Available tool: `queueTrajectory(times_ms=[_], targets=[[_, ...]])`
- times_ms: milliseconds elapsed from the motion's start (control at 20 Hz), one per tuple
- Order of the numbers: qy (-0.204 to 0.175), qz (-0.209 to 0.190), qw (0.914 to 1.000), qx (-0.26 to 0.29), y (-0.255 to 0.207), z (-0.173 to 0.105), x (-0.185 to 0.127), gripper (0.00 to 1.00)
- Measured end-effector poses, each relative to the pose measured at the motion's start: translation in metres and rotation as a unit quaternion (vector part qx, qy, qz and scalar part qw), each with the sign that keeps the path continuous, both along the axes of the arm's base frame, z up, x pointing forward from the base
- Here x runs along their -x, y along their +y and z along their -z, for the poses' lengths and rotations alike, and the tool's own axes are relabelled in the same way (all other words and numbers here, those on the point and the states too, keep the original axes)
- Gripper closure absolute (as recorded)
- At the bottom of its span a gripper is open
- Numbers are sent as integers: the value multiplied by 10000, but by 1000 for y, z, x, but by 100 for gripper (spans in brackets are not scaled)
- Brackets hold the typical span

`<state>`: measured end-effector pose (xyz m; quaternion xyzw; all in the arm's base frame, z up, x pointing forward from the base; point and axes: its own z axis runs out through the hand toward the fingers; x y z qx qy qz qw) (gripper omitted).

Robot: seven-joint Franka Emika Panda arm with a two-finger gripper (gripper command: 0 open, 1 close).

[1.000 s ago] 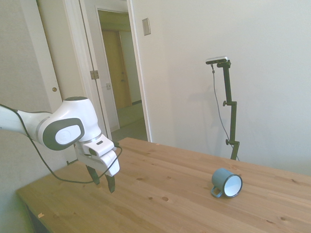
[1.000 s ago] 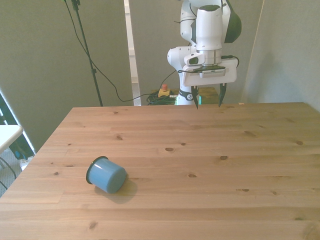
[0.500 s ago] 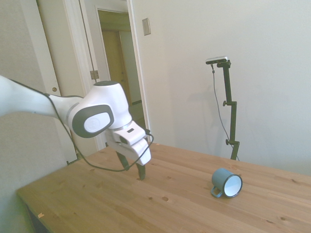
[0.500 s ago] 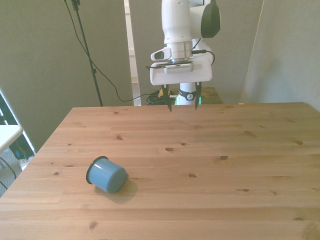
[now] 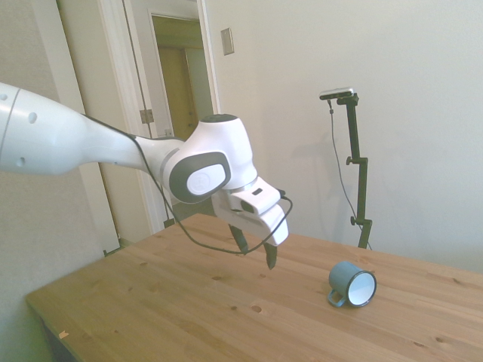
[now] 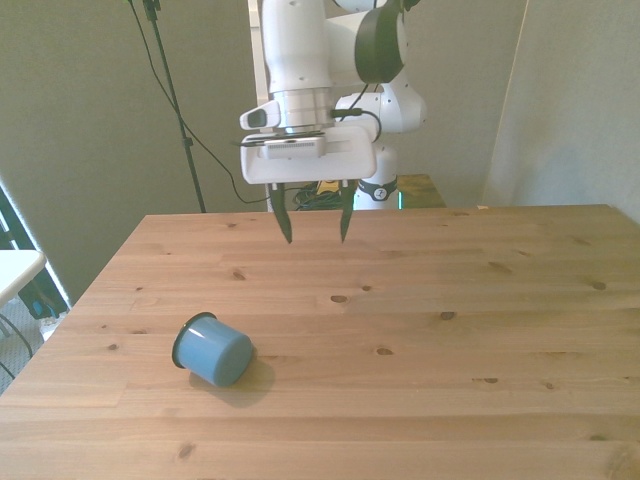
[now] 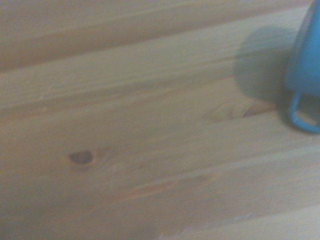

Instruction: Flip the mug upright

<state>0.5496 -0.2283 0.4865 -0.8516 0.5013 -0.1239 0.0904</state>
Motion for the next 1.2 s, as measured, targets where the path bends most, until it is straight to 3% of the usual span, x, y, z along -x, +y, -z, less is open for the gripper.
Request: queueTrajectory(times_ms=[250, 450, 500, 650, 900, 1200], targets=[[-229, 405, 9982, -383, -104, 1, -18, 0], [-316, 641, 9944, -780, -156, 15, -34, 0], [-296, 609, 9945, -804, -171, 20, -52, 0], [-312, 579, 9942, -846, -178, 18, -59, 0], [-363, 661, 9897, -1214, -210, 43, -70, 0], [-259, 456, 9849, -1649, -202, 68, -90, 0]])
